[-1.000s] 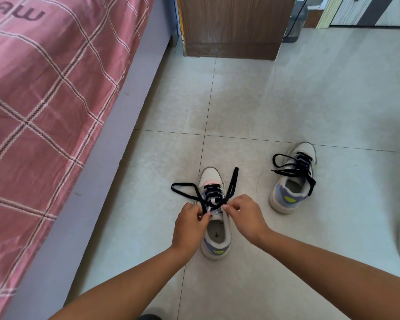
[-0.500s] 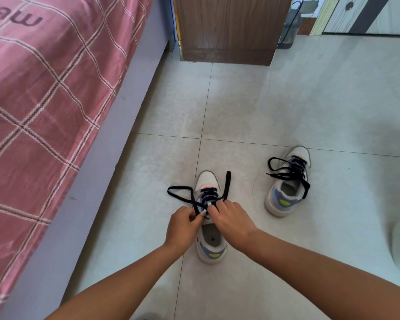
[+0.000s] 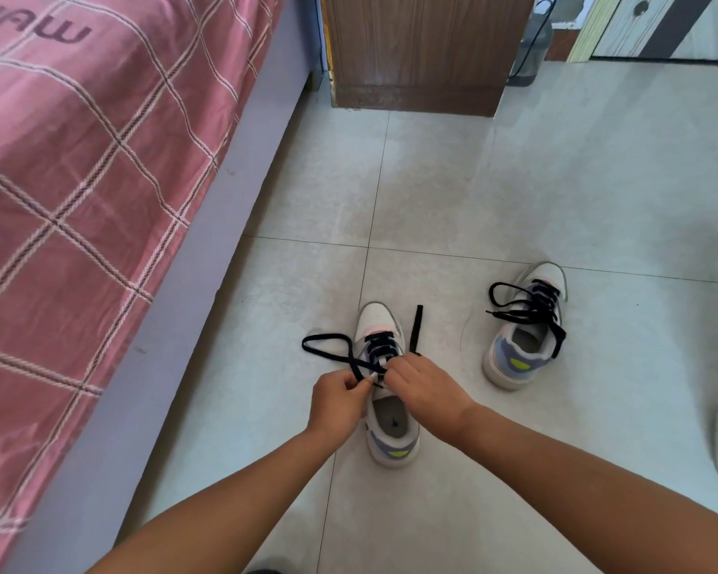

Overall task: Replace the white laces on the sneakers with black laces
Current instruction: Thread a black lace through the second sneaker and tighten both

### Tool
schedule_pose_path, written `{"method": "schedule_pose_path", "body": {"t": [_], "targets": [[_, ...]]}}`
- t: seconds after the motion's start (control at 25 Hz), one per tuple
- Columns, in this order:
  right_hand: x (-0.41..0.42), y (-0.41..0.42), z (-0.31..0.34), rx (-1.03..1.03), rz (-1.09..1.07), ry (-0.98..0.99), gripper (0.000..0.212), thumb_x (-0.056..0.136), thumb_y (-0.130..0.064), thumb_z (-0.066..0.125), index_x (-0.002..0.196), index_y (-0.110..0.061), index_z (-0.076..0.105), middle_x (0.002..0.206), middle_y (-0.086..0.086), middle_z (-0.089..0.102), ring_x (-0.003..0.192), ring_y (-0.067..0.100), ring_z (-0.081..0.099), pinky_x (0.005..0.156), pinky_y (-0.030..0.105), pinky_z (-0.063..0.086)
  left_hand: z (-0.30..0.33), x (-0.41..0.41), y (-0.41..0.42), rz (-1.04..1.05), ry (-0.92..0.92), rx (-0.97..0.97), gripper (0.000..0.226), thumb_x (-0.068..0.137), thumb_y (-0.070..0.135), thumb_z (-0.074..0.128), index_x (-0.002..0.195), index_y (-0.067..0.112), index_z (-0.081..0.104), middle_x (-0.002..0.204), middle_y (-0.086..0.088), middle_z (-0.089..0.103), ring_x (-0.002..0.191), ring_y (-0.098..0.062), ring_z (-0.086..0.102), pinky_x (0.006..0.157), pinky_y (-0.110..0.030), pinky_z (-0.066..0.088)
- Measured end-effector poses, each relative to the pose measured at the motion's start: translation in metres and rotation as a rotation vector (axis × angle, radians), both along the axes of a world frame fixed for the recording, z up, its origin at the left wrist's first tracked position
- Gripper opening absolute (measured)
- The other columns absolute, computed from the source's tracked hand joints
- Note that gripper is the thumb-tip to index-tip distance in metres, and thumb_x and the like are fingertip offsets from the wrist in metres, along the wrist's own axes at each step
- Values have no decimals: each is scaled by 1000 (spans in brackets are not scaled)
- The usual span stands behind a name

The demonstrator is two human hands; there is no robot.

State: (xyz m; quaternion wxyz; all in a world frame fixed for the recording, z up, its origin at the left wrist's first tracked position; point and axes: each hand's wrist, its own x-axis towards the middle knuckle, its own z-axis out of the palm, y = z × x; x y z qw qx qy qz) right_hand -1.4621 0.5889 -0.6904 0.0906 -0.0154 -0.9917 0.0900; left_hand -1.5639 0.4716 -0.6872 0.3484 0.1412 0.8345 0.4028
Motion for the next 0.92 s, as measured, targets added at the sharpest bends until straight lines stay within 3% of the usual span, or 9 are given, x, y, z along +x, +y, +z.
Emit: {"method": "schedule_pose_path", "body": {"t": [0.12, 0.24, 0.32, 0.48, 0.64, 0.72, 0.8, 0.92], "targets": [[-10, -4, -3, -322, -191, -9, 28, 61, 8, 78, 74, -7, 60, 69, 6, 60, 60, 23, 57, 60, 19, 43, 1, 2, 3, 25, -21, 0, 29, 88, 19, 64, 68, 0, 57, 64, -14, 53, 59, -21, 58, 57, -32, 57], [-16, -11, 4, -529, -343, -88, 3, 88, -5, 60, 87, -4, 62, 83, 10, 63, 76, 24, 57, 68, 27, 46, 1, 2, 4, 12, -12, -6, 29, 88, 20, 64, 66, 3, 54, 61, -11, 52, 56, -19, 56, 62, -39, 57], [-16, 0, 12, -621, -426, -206, 12, 94, -13, 52, 94, -7, 62, 92, 8, 64, 83, 19, 55, 73, 23, 41, 0, 1, 4, 4, -18, -11, 32, 87, 25, 65, 66, 2, 55, 62, -11, 52, 58, -20, 56, 64, -45, 57], [-17, 17, 13, -373, -231, -457, 22, 94, -20, 53, 110, -8, 63, 106, 8, 63, 100, 23, 55, 81, 29, 42, -7, -2, 4, -37, -3, -49, 31, 87, 27, 62, 68, 3, 58, 63, -10, 53, 62, -21, 51, 68, -53, 55], [-21, 11, 9, -237, -199, -484, 27, 93, -24, 53, 114, -12, 65, 108, 8, 62, 104, 24, 53, 82, 32, 43, -4, -3, 2, 9, -81, -33, 30, 87, 26, 64, 78, -3, 64, 71, -13, 58, 69, -20, 54, 72, -48, 54], [-20, 3, 6, -255, -227, -376, 23, 91, -21, 57, 108, -10, 68, 102, 8, 64, 99, 25, 57, 77, 32, 45, -1, -4, 2, 24, -127, -17, 27, 88, 25, 64, 76, 0, 63, 71, -13, 58, 69, -20, 55, 68, -44, 56], [-15, -4, -1, -246, -261, -206, 9, 79, -13, 72, 84, -6, 73, 79, 9, 65, 76, 27, 62, 62, 31, 49, 5, -2, 2, 6, -109, -4, 28, 89, 27, 63, 76, 2, 62, 73, -12, 59, 69, -19, 56, 68, -42, 55], [-9, -9, -14, -316, -312, -26, 8, 70, -9, 74, 65, -10, 67, 61, 4, 61, 56, 24, 57, 50, 32, 49, 3, 12, -7, -274, 262, -136, 23, 94, 32, 52, 98, 9, 55, 97, -3, 54, 82, -20, 57, 66, -35, 45]]}}
